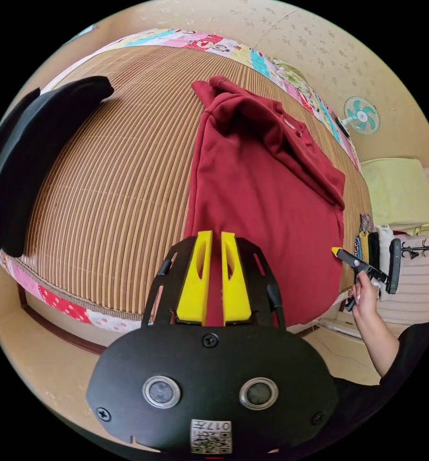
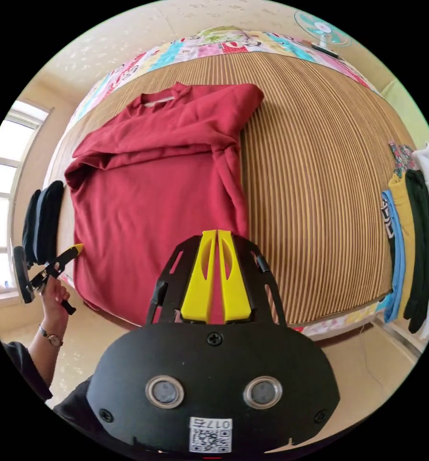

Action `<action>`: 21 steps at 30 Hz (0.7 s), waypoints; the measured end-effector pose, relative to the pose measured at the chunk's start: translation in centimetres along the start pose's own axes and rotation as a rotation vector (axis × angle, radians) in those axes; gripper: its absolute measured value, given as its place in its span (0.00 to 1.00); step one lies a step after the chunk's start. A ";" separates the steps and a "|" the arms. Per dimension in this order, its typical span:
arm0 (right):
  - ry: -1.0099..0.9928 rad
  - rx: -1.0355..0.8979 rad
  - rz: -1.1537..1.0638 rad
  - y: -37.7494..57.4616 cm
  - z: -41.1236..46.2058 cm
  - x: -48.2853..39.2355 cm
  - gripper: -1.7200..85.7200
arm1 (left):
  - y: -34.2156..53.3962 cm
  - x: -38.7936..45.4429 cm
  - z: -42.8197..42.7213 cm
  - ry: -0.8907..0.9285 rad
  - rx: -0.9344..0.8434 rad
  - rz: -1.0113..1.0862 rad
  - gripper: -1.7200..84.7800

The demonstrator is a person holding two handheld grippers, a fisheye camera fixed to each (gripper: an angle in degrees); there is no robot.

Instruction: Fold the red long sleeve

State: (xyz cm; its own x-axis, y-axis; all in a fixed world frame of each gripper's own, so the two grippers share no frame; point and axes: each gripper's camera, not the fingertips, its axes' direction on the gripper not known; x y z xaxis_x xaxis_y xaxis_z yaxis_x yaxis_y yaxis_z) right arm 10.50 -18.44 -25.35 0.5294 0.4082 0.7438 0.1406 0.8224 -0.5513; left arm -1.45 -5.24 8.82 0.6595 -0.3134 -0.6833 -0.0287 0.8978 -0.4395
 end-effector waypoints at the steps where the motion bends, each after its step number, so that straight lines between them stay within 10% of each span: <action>1: -0.017 0.008 0.006 -0.6 0.1 0.1 0.03 | -1.9 -0.2 -0.1 0.022 -0.018 -0.008 0.05; 10: -0.036 0.069 -0.022 -17.4 -1.7 -3.3 0.03 | -20.3 -1.4 -6.9 0.165 0.165 0.043 0.03; 21: -0.178 -0.107 0.071 1.0 -3.1 4.9 0.13 | -7.8 -9.1 -13.4 0.136 -0.121 0.086 0.15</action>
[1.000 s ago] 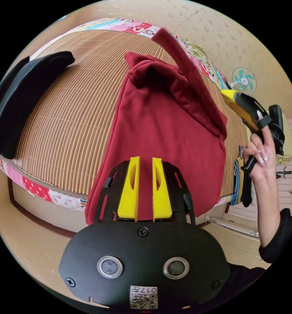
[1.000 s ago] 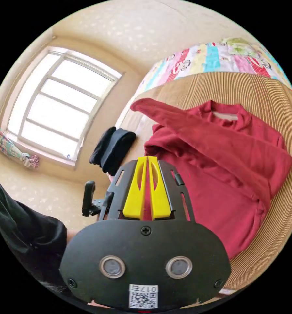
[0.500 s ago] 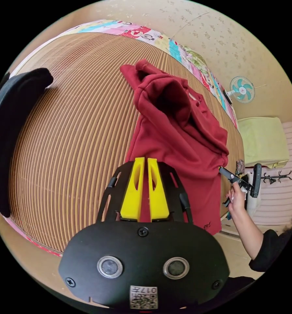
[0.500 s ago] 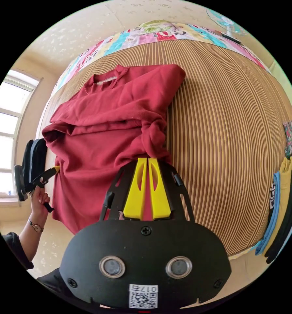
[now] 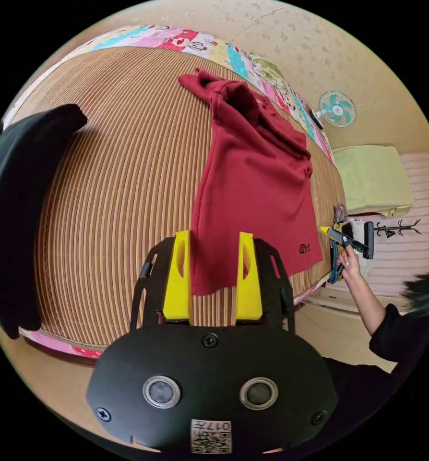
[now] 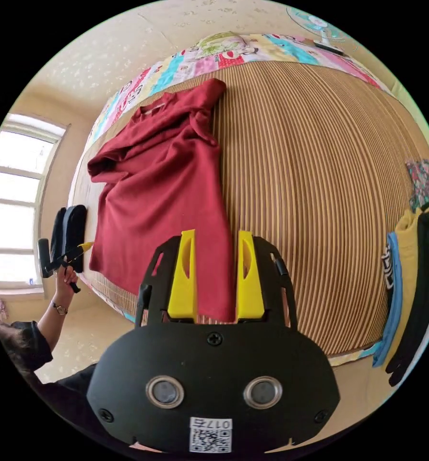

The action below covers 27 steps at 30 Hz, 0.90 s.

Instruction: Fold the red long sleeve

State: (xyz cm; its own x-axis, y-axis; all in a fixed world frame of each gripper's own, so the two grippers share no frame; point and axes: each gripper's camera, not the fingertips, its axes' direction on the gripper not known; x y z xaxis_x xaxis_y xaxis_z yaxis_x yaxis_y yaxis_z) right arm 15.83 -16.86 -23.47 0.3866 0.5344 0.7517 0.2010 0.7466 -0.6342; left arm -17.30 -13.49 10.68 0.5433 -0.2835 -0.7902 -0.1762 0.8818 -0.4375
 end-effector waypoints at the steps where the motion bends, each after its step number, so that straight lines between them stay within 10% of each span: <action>1: -0.032 -0.007 0.007 1.2 0.2 0.5 0.13 | 2.0 -0.8 -0.7 0.008 0.000 -0.037 0.12; 11: -0.856 0.251 0.034 16.5 -12.7 5.9 0.05 | 11.1 -4.0 -19.0 0.906 0.200 -0.162 0.06; 19: -0.914 0.487 0.048 1.9 -13.1 4.4 0.05 | -10.8 -2.2 -23.5 0.826 0.501 -0.043 0.06; 27: -0.338 0.445 0.006 -9.8 -9.8 -4.3 0.04 | -17.7 -4.8 -19.5 0.552 0.588 -0.252 0.14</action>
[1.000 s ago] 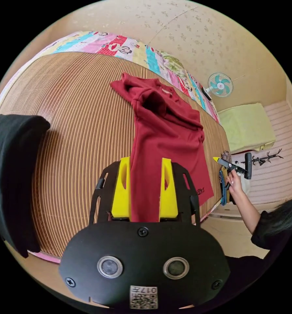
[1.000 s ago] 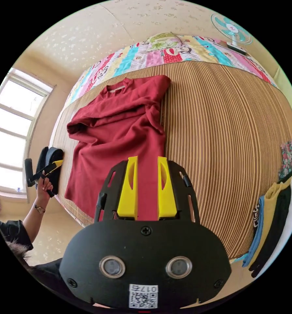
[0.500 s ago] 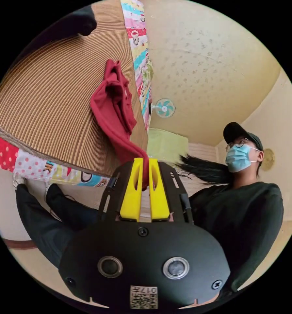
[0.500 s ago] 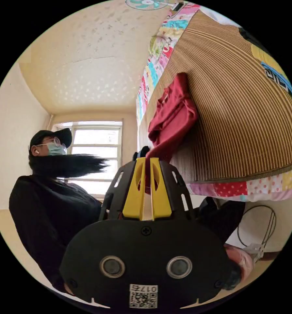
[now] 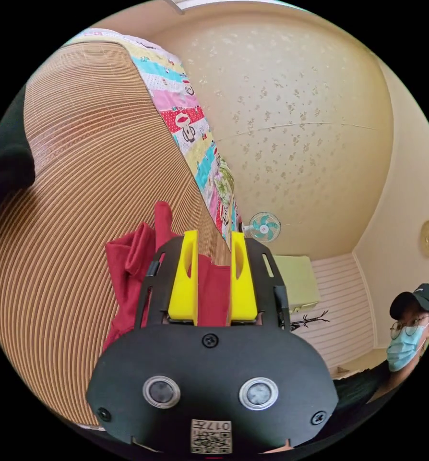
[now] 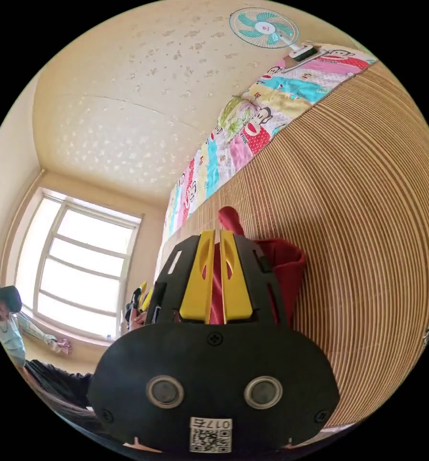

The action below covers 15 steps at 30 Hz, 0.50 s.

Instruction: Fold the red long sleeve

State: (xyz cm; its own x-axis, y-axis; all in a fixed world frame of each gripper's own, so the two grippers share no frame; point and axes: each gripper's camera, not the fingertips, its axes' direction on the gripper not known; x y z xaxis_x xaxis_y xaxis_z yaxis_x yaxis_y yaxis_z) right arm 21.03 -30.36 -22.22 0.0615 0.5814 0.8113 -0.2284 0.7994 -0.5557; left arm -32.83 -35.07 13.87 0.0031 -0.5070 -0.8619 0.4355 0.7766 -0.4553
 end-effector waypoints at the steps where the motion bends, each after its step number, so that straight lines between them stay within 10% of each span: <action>1: 0.044 -0.022 -0.040 0.8 0.6 -1.1 0.04 | 2.5 -0.2 -1.1 -0.120 0.014 -0.013 0.15; 4: 0.268 -0.070 -0.229 5.6 3.9 -5.4 0.03 | 9.5 -2.0 -4.2 -0.340 0.093 -0.127 0.20; 9: 0.859 -0.075 -0.279 10.4 10.4 -3.8 0.02 | 15.5 -8.6 -2.1 -0.216 0.044 -0.383 0.23; 15: 0.676 -0.112 -0.284 11.3 9.6 1.6 0.02 | 13.3 -7.6 1.4 0.063 0.133 -0.330 0.12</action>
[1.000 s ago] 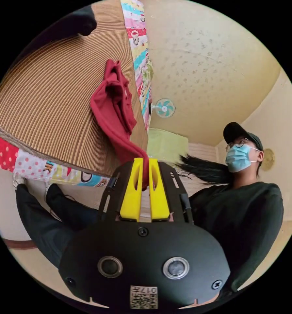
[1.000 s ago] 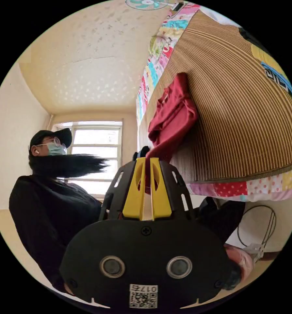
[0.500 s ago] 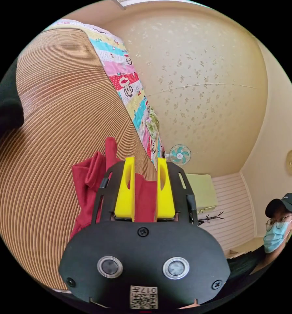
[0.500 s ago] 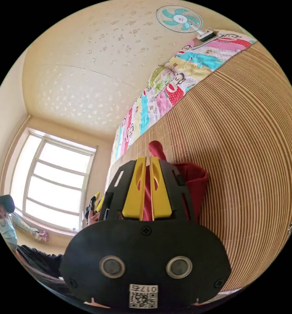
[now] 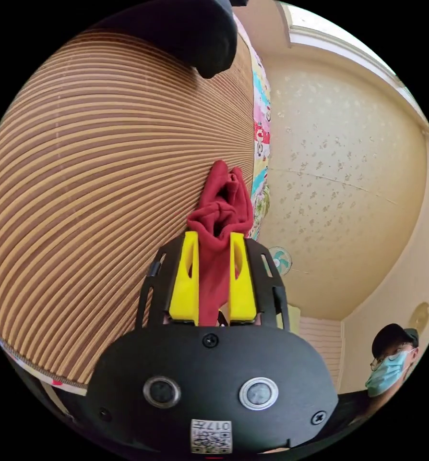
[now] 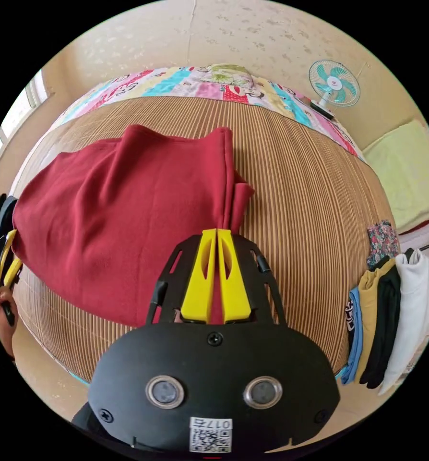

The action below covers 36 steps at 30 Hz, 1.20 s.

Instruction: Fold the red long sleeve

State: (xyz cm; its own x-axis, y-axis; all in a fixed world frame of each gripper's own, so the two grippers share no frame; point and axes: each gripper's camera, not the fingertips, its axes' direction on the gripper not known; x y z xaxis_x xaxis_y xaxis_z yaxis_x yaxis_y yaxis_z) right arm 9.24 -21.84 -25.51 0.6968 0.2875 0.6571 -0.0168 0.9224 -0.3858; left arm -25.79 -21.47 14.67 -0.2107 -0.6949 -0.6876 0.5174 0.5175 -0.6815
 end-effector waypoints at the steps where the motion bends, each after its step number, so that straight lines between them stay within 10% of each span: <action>1: -0.046 0.005 0.030 0.1 0.0 0.9 0.02 | 0.7 4.2 1.4 0.039 -0.048 0.174 0.10; 7: -0.286 -0.012 0.211 1.6 -1.6 7.5 0.03 | 17.8 20.9 14.7 -0.129 -0.492 0.904 0.09; 11: -0.374 0.015 0.424 7.2 -3.9 13.8 0.03 | 30.5 19.5 21.3 -0.041 -0.848 1.002 0.12; 20: -0.882 -0.076 0.643 18.5 -2.1 20.0 0.17 | 24.8 9.3 17.9 -0.355 -0.461 0.509 0.21; 26: -1.229 -0.018 0.778 15.9 3.3 18.4 0.26 | 27.7 -0.2 26.3 -0.184 -0.865 0.015 0.15; 36: -1.215 -0.004 0.674 7.3 3.7 23.4 0.16 | 39.9 11.4 26.1 -0.209 -1.042 0.306 0.08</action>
State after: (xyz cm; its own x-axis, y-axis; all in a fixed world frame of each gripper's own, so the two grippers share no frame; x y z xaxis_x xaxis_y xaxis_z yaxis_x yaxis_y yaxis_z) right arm 22.74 -7.47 -10.55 -0.4986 0.7150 0.4901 -0.0934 0.5178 -0.8504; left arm 14.08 -21.73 -13.79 0.0022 -0.4859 -0.8740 -0.4493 0.7804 -0.4349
